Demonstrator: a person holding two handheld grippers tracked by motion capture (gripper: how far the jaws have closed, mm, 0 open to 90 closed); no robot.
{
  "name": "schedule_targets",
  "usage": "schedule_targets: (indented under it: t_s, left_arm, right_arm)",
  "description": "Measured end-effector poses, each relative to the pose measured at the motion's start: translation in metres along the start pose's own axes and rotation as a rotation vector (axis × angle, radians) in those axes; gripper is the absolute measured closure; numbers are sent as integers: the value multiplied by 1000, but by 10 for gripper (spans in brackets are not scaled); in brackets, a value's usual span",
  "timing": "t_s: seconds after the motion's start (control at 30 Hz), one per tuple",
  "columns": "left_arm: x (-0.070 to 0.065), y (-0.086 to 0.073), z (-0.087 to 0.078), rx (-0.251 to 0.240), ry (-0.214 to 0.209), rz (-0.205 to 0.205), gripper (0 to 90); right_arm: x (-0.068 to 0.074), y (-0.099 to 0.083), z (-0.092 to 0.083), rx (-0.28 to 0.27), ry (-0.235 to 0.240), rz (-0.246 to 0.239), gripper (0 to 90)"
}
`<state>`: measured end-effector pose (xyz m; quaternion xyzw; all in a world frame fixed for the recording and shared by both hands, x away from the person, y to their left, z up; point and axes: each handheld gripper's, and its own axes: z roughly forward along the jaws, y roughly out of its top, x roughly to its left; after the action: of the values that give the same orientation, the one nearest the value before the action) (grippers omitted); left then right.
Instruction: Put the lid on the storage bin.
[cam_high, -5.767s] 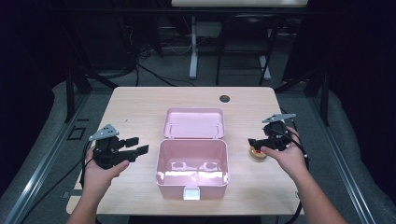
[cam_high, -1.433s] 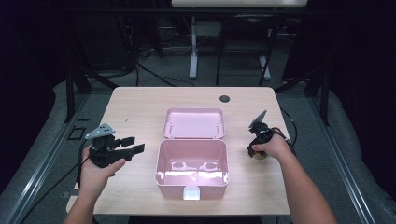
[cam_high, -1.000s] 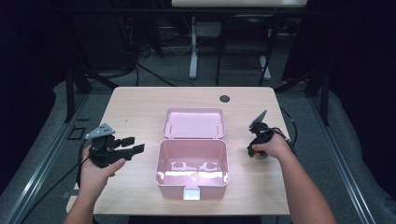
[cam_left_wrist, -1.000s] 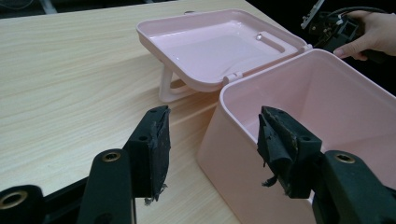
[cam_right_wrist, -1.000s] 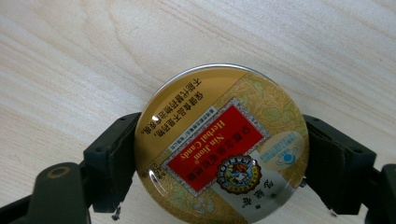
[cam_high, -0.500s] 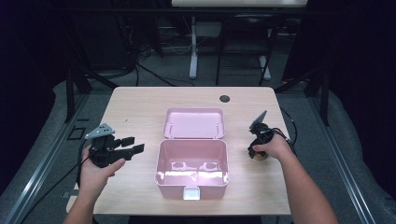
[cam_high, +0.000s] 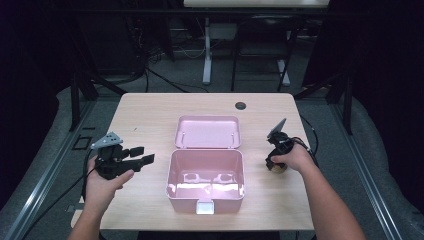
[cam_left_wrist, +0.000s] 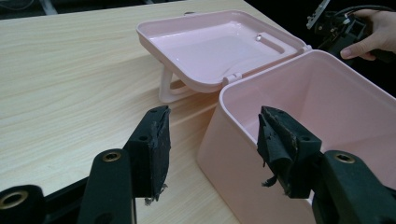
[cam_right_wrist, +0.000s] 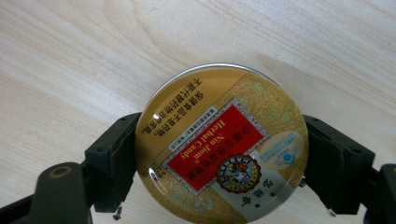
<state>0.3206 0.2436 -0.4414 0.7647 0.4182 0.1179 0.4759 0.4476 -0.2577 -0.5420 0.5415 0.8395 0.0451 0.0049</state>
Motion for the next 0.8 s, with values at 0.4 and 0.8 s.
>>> schedule_targets:
  t_s: [0.4, 0.8]
  left_arm:
    - [0, 0, -1, 0, 1, 0, 440]
    - [0, 0, -2, -10, 2, -1, 440]
  right_arm:
    - [5, -3, -20, -3, -29, -38, 195]
    - [18, -1, -45, -5, -46, -87, 195]
